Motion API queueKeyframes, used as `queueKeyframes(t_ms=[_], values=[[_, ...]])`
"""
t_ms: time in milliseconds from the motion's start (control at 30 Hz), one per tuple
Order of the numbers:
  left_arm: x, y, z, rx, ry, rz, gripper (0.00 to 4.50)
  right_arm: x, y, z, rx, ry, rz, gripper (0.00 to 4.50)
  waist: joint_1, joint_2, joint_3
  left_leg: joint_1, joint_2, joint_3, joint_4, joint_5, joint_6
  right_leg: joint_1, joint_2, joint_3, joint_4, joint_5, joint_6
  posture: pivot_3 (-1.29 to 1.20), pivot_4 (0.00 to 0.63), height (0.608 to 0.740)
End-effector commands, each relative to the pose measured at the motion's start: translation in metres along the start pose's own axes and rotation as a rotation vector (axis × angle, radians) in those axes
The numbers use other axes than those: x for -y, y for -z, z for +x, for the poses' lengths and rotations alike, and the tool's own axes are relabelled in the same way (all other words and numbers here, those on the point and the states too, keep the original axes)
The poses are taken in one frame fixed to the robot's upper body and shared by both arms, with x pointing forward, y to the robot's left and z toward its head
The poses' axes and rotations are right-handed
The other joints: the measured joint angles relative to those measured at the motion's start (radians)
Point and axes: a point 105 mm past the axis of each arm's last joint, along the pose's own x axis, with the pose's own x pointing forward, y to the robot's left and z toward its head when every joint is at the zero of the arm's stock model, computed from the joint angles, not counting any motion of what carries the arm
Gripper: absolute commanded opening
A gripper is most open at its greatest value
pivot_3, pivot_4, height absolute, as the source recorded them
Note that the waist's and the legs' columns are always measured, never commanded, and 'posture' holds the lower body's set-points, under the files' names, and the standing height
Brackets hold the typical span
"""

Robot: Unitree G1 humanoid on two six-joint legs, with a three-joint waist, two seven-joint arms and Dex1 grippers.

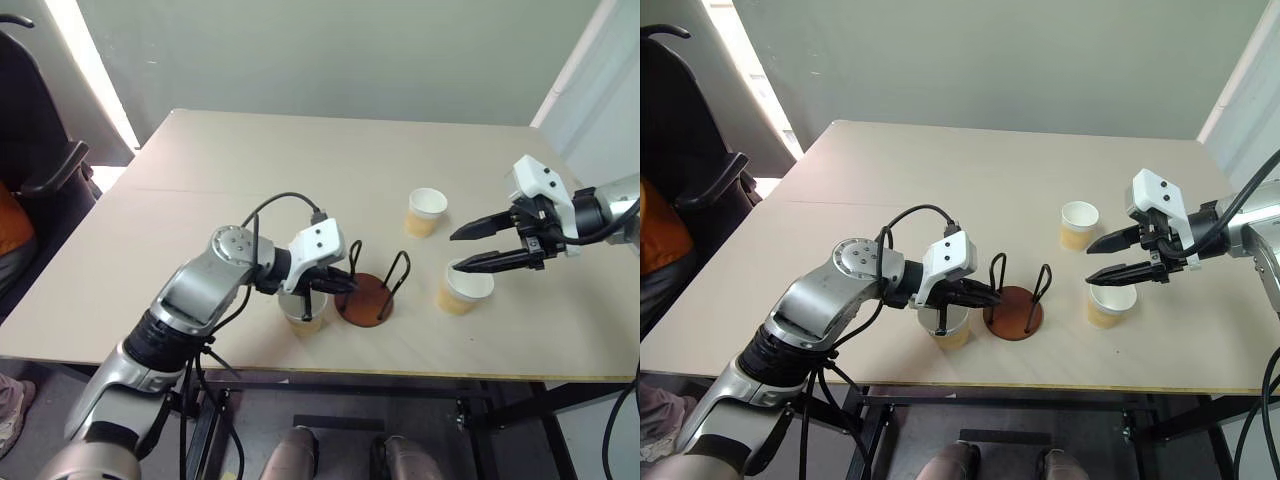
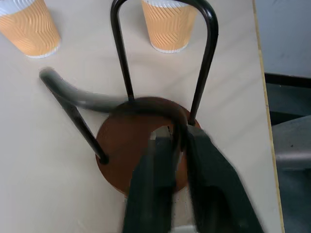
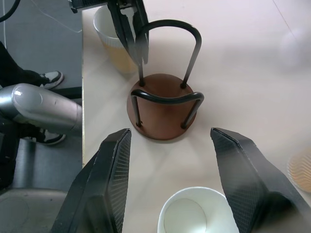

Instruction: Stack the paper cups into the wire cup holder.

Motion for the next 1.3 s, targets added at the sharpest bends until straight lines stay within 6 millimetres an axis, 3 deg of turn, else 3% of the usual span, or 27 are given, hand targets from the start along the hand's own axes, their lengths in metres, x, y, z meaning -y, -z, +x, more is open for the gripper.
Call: queueKeyframes(t_ms=[33,133,367,500,600,733,900,1067,1167,1233,1300], values=[[-0.005,-0.010,-0.003,0.009,-0.024,0.027,1.84,0.002,-0.006,-0.008,0.001,0.027,-0.038,2.69,0.000,0.000,0.000,0.000,0.000,0.000,0.000,0.000,0.000,0.000,0.000,0.000,0.000,0.000,0.000,0.00,0.150,0.740],[-0.002,-0.011,-0.007,0.006,0.004,0.050,2.91,0.001,-0.006,-0.007,-0.002,0.020,-0.041,2.69,0.000,0.000,0.000,0.000,0.000,0.000,0.000,0.000,0.000,0.000,0.000,0.000,0.000,0.000,0.000,0.00,0.150,0.740],[-0.003,-0.014,-0.022,-0.014,0.002,0.108,2.91,-0.004,-0.006,-0.002,-0.008,-0.019,-0.048,2.69,0.000,0.000,0.000,0.000,0.000,0.000,-0.001,-0.001,-0.001,0.000,0.000,0.000,-0.001,0.000,0.000,0.00,0.150,0.740],[-0.007,-0.025,-0.049,-0.010,-0.034,0.189,2.91,0.006,0.014,-0.003,-0.096,0.035,-0.024,2.69,0.000,0.000,0.000,0.000,0.000,-0.001,-0.002,-0.001,-0.001,0.000,0.000,0.000,-0.001,-0.001,-0.001,0.00,0.150,0.740],[-0.011,-0.027,-0.067,-0.042,-0.064,0.238,2.97,0.004,0.013,-0.007,-0.101,0.013,-0.031,3.27,0.000,0.000,0.000,0.000,0.000,-0.001,-0.002,-0.001,-0.001,0.000,0.000,0.000,-0.001,-0.001,-0.001,0.00,0.150,0.740],[-0.015,-0.020,-0.105,-0.117,-0.106,0.255,2.97,0.001,0.016,-0.011,-0.126,-0.014,-0.031,4.48,-0.003,0.000,0.000,0.000,0.000,-0.001,-0.003,-0.001,-0.001,-0.001,0.000,0.000,-0.002,-0.002,-0.002,0.00,0.150,0.740],[-0.010,-0.016,-0.139,-0.158,-0.137,0.247,2.97,-0.007,0.027,-0.006,-0.162,-0.042,-0.018,4.48,-0.004,0.000,0.000,0.000,0.000,-0.002,-0.007,-0.002,-0.002,-0.002,0.000,0.000,-0.002,-0.005,-0.004,0.00,0.150,0.740],[0.015,-0.051,-0.160,-0.005,-0.116,0.276,2.97,-0.018,0.032,0.003,-0.198,-0.073,-0.036,4.48,-0.005,0.000,0.000,-0.002,0.000,-0.003,-0.008,-0.004,-0.004,-0.004,0.000,-0.001,-0.001,-0.007,-0.005,0.00,0.150,0.740],[0.022,-0.051,-0.159,0.017,-0.105,0.230,3.55,-0.014,0.043,0.009,-0.260,-0.045,-0.042,4.50,-0.008,0.001,0.000,-0.001,0.000,-0.002,-0.008,-0.005,-0.005,-0.004,0.000,-0.001,-0.001,-0.007,-0.005,0.00,0.150,0.740],[0.024,-0.051,-0.156,0.021,-0.105,0.233,4.23,-0.016,0.053,0.012,-0.301,-0.054,-0.048,4.50,-0.008,0.001,0.000,0.001,0.000,-0.002,-0.008,-0.006,-0.005,-0.003,0.000,-0.001,0.000,-0.009,-0.005,0.00,0.150,0.740],[0.024,-0.050,-0.152,0.005,-0.113,0.248,4.44,-0.017,0.059,0.014,-0.321,-0.059,-0.048,4.50,-0.007,0.001,0.000,0.001,0.001,-0.003,-0.008,-0.005,-0.006,-0.003,0.000,-0.001,0.001,-0.009,-0.005,0.00,0.150,0.740]])
